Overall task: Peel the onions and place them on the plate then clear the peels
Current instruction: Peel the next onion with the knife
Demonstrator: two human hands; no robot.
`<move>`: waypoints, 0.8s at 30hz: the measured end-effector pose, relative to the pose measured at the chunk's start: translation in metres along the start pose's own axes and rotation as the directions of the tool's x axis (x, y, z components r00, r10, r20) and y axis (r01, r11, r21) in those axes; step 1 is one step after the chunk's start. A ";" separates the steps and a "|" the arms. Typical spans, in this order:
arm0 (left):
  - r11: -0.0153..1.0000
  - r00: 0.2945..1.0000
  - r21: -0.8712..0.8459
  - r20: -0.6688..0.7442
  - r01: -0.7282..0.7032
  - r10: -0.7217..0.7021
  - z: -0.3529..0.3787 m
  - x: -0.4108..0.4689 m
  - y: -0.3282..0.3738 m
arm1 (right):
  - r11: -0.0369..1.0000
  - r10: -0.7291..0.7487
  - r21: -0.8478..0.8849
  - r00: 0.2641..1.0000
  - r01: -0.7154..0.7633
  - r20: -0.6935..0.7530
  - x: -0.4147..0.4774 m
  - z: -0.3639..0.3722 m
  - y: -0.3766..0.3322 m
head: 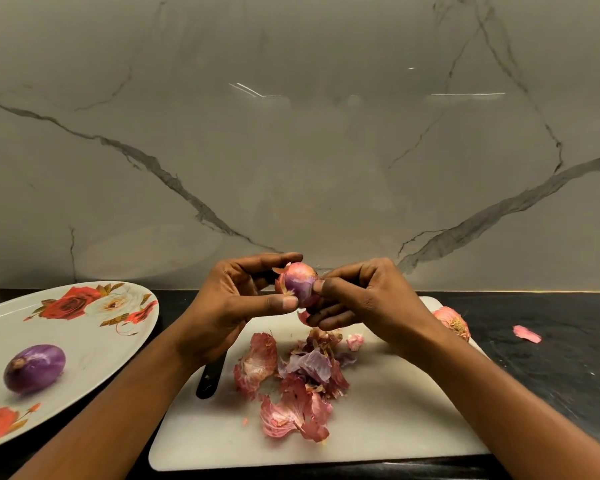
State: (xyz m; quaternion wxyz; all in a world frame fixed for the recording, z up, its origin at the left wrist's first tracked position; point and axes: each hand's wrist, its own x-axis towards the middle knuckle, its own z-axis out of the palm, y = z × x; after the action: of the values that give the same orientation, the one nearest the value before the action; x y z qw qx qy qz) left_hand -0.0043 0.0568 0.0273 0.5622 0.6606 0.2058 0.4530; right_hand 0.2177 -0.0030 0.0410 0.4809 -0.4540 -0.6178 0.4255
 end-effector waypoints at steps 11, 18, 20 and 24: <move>0.994 0.999 -0.103 0.033 0.024 -0.021 -0.001 0.000 0.001 | 0.994 -0.086 -0.066 0.994 0.082 -0.066 0.001 0.000 0.005; 0.999 1.000 -0.053 -0.024 0.000 -0.001 -0.002 0.002 0.001 | 0.998 -0.036 0.042 0.999 0.038 -0.038 0.001 0.001 0.000; 0.999 1.000 -0.034 -0.031 -0.007 0.005 -0.002 0.002 0.000 | 0.998 -0.054 0.017 0.998 0.054 -0.028 0.001 0.002 0.001; 1.000 0.999 -0.015 -0.038 -0.009 0.009 -0.003 0.002 -0.001 | 0.998 -0.049 0.040 0.999 0.050 -0.023 0.001 0.000 0.002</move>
State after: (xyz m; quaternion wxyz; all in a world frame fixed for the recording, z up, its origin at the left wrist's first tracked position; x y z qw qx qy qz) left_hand -0.0058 0.0609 0.0269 0.5611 0.6486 0.2100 0.4694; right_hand 0.2177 -0.0016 0.0388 0.5074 -0.4333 -0.6146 0.4209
